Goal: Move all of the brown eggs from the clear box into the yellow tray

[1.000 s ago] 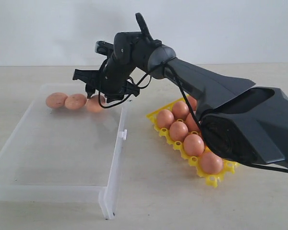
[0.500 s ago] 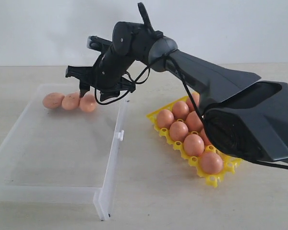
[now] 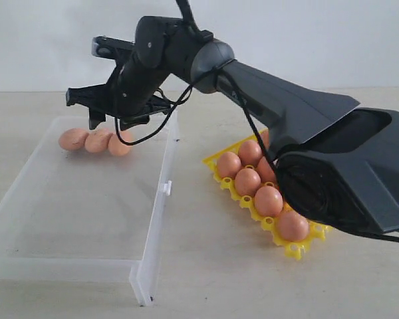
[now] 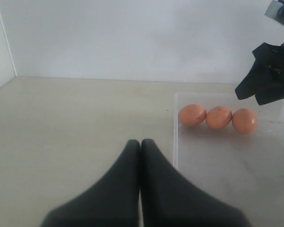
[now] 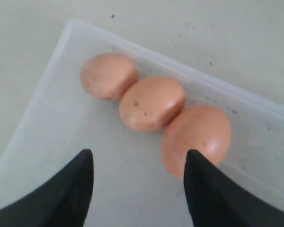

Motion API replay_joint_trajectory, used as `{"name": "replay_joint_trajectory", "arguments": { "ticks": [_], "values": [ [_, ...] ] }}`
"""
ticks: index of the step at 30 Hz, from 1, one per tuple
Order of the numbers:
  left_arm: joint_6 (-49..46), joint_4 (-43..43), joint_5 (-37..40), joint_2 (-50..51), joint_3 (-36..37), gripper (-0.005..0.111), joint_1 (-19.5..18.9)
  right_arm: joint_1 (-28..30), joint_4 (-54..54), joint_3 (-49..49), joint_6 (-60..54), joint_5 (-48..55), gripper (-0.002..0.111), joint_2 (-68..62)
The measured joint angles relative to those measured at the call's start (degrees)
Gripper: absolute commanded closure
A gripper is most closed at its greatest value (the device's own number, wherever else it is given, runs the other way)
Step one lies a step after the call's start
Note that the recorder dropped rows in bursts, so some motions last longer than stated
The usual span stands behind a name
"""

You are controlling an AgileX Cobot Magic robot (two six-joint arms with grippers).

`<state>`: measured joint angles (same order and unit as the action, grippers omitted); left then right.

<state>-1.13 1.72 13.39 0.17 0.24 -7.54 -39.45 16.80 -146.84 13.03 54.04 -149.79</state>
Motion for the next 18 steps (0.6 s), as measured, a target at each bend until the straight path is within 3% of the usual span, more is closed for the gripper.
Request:
{"name": "replay_joint_trajectory", "arguments": {
  "ticks": [6, 18],
  "values": [
    [0.0, 0.0, 0.0, 0.0, 0.0, 0.111, 0.0, -1.5, -6.3, 0.0, 8.0, -4.1, 0.053, -2.1],
    [0.0, 0.0, 0.0, 0.0, 0.0, 0.111, 0.0, -1.3, -9.1, -0.5, 9.9, -5.7, 0.053, -5.3]
  ]
}}
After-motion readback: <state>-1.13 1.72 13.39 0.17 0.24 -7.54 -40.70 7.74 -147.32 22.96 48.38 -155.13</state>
